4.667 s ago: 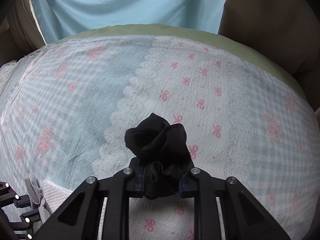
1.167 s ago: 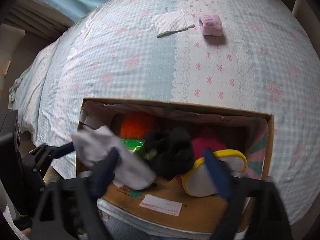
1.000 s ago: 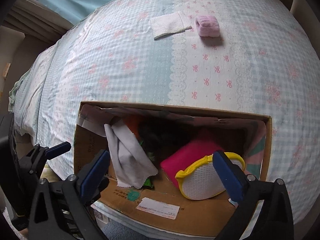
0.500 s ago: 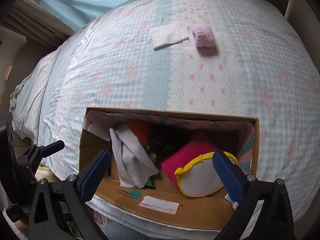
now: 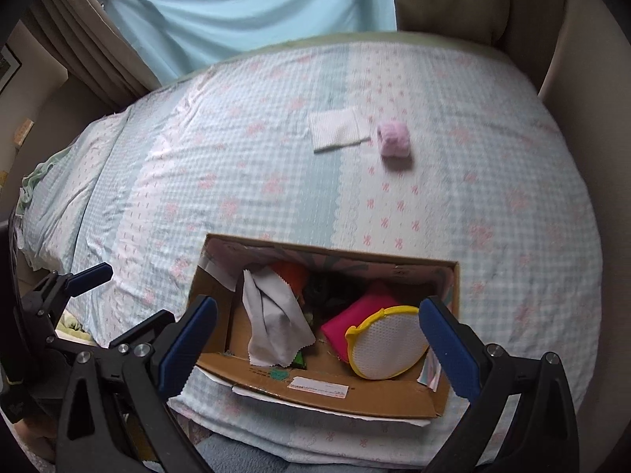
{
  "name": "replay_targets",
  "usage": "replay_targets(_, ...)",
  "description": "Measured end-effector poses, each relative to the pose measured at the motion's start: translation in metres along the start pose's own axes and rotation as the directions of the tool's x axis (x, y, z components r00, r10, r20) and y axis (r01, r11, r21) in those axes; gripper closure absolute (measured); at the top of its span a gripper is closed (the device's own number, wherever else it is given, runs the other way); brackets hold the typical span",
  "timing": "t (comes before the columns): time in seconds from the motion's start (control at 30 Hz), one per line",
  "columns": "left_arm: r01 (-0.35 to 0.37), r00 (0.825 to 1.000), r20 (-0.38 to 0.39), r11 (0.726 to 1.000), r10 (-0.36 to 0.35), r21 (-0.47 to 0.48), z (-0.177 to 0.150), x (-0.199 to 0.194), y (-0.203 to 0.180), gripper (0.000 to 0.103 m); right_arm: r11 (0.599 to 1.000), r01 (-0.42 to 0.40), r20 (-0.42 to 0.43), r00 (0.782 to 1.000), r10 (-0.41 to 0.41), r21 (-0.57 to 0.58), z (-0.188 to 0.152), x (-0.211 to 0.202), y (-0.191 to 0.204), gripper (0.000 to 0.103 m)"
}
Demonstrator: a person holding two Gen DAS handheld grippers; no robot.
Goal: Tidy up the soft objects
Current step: 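Lift both tools away from the box toward the white cloth and pink scrunchie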
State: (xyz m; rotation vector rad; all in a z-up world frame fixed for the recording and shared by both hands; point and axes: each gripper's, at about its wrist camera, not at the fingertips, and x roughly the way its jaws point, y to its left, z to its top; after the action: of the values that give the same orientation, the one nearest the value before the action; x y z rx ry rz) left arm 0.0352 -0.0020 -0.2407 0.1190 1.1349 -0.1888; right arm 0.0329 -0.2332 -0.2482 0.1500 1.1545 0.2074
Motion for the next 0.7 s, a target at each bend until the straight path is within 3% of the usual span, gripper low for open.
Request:
replay_targets(0.3,-0.017,0.987,0.157,0.999,0.022,-0.034,0.011,-0.077,0.008,0.0,0.994,0.106,0.184,0.978,-0.099,-0.025,0.0,-0.083,0.025,0.001)
replay_targets(0.7,0.026,0.94,0.342,0.998,-0.006,-0.055,0.032,-0.156,0.012,0.0,0.984,0.175,0.36,0.916,-0.175,0.033,-0.001,-0.162,0.047,0.001)
